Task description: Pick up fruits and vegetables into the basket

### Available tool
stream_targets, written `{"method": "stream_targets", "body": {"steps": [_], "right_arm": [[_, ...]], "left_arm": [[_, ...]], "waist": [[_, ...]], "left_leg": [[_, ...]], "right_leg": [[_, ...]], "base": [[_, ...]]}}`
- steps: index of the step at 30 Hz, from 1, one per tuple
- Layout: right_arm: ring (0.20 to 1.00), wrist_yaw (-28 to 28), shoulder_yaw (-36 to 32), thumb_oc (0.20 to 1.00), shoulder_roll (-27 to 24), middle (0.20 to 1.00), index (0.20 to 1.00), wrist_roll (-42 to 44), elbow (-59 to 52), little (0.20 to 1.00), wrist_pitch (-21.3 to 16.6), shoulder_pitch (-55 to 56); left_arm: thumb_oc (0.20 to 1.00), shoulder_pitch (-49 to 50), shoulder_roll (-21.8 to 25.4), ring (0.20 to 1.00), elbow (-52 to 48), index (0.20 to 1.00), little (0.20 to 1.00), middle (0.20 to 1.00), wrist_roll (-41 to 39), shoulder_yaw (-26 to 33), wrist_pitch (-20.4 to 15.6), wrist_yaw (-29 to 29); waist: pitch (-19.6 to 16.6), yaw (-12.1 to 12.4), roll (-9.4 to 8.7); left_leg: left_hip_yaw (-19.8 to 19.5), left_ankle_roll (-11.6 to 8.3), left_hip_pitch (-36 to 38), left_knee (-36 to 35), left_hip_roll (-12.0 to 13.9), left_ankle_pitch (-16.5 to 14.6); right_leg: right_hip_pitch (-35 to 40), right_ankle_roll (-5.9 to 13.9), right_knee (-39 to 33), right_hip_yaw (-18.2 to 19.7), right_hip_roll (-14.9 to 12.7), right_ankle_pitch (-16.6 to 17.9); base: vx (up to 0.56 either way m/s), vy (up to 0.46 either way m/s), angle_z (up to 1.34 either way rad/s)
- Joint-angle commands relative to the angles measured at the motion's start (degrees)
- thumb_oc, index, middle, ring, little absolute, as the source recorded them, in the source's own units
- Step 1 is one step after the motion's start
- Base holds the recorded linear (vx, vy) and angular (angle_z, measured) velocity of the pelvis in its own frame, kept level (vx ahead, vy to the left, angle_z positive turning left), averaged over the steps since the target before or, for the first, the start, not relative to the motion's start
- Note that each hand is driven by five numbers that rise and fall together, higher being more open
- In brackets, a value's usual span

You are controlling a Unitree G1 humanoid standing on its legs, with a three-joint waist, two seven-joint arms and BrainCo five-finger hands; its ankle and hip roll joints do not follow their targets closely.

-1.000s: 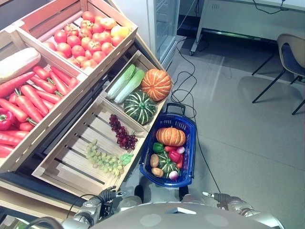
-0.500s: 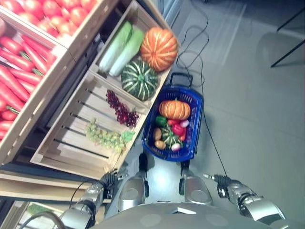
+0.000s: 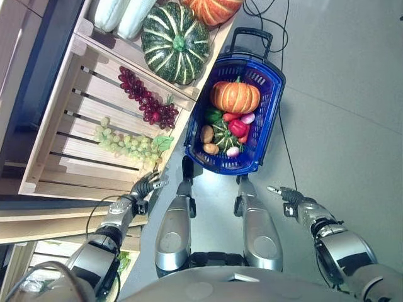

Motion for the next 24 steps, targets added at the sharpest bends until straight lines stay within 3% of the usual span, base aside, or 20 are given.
{"method": "stream_targets", "body": {"steps": [1,7,12,15,19,24], "right_arm": [[1.000,-0.5,1.3,1.000,-2.3,1.000,1.000,3.7,-0.2,1.000,-0.2,0.9],[1.000,-1.8,0.3,1.000,-2.7,1.000,1.000,5.5,-0.1,1.000,0.2,-0.3],[1.000,-1.5,-0.2,1.000,-3.2,1.000,1.000,5.8,-0.2,1.000,-0.2,-0.1],[1.000,-1.7,-0.1,1.000,-3.1,1.000,1.000,6.4,0.0,1.000,-0.6,-0.2],[1.000,-1.4,0.2,1.000,-3.4,1.000,1.000,6.4,-0.1,1.000,-0.8,-0.2],[1.000,-1.2,1.2,1.000,-3.4,1.000,1.000,6.7,-0.3,1.000,-0.8,-1.0]], "left_arm": [[1.000,-3.0,1.6,1.000,-5.3,1.000,1.000,1.000,-4.5,-0.3,-7.0,4.6],[1.000,-6.4,4.9,1.000,-14.0,1.000,1.000,1.000,-2.1,0.6,-13.7,13.8],[1.000,-8.4,8.8,1.000,-17.7,1.000,1.000,1.000,9.8,1.8,-14.5,28.2],[1.000,-10.2,11.2,1.000,-18.4,1.000,1.000,1.000,20.8,1.8,-12.2,37.5],[1.000,-12.5,14.8,1.000,-17.5,1.000,1.000,1.000,35.4,0.1,-5.9,48.4],[1.000,-16.7,18.1,1.000,-13.4,1.000,1.000,1.000,49.6,-3.1,3.0,54.4]], "waist": [[0.0,0.0,-0.58],[0.0,0.4,-0.07],[0.0,0.7,-0.27],[0.0,0.7,-0.43],[0.0,0.5,-0.86],[0.0,-0.1,-1.54]], "left_leg": [[-1.5,2.12,-10.4,10.7,-4.5,-4.6],[-1.2,2.98,-17.3,18.0,-5.6,-6.2],[-1.0,3.42,-20.2,21.6,-5.9,-7.4],[-1.0,3.56,-21.5,23.0,-5.8,-7.8],[-0.9,3.63,-22.6,24.5,-5.5,-8.5],[-0.5,3.50,-23.9,25.3,-5.0,-8.8]], "right_leg": [[-8.5,0.13,14.6,1.5,0.8,-8.5],[-15.8,-0.29,22.8,1.3,0.7,-10.6],[-19.0,-0.72,27.1,1.6,0.8,-12.1],[-20.3,-0.98,28.6,1.7,1.0,-12.6],[-21.5,-1.22,30.1,1.9,1.4,-13.3],[-22.7,-1.50,30.6,2.2,1.6,-13.4]], "base": [[-0.08,-0.081,0.11],[-0.05,-0.024,0.04],[0.00,-0.008,0.07],[0.00,-0.005,0.01],[0.00,0.000,0.00],[0.00,0.000,0.00]]}}
